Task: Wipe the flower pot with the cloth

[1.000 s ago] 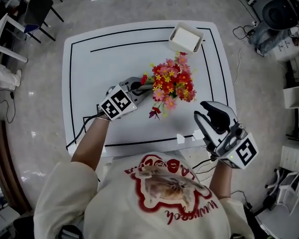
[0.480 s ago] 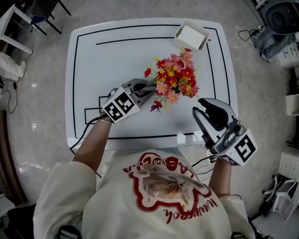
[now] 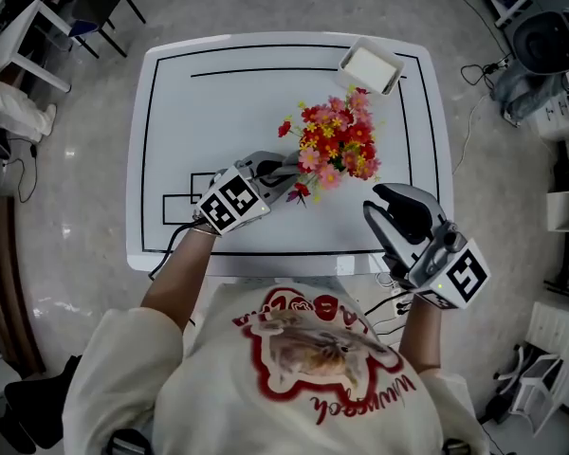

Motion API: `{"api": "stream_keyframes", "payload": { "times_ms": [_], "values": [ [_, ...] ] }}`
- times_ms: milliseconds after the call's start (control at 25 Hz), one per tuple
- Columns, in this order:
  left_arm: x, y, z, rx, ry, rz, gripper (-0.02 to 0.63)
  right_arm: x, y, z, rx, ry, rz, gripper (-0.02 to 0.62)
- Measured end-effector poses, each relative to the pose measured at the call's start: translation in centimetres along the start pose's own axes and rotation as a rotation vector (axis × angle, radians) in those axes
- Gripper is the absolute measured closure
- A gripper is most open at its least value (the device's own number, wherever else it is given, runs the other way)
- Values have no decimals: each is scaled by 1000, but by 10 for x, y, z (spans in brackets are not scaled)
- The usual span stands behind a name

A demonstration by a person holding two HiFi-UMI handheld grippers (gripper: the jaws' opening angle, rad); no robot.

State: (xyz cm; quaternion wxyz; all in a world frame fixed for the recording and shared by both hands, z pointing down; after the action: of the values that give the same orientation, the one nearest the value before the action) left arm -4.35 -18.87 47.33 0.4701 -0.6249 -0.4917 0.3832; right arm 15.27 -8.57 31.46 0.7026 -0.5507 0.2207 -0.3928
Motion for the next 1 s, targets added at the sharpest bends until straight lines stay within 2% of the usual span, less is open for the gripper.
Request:
{"api": "stream_keyframes", "payload": {
  "times_ms": [240, 640, 800, 1000],
  "values": [
    [12, -2, -1, 14, 26, 45, 574, -1, -8, 1, -33, 35, -3, 529],
    [38, 4, -12, 42, 61, 92, 574, 11, -14, 13, -20, 71, -71, 529],
    [45, 3, -17, 69, 100, 126, 574, 16, -17, 18, -40, 96, -72, 532],
    [55, 2, -17, 86, 161, 130, 573, 25, -19, 27, -45, 127, -92, 532]
  ]
}}
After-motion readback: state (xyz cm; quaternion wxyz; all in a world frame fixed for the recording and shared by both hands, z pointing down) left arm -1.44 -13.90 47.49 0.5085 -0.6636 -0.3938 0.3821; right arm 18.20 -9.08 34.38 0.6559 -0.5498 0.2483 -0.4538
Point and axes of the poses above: the fingertips, and each gripper's own axes: z backward along the fingers, x to its right, y out of its top, the point moved 8 cm from there along z, backward along the fingers, and after that the axes turned 14 degrees about x, right-handed, at the moved point
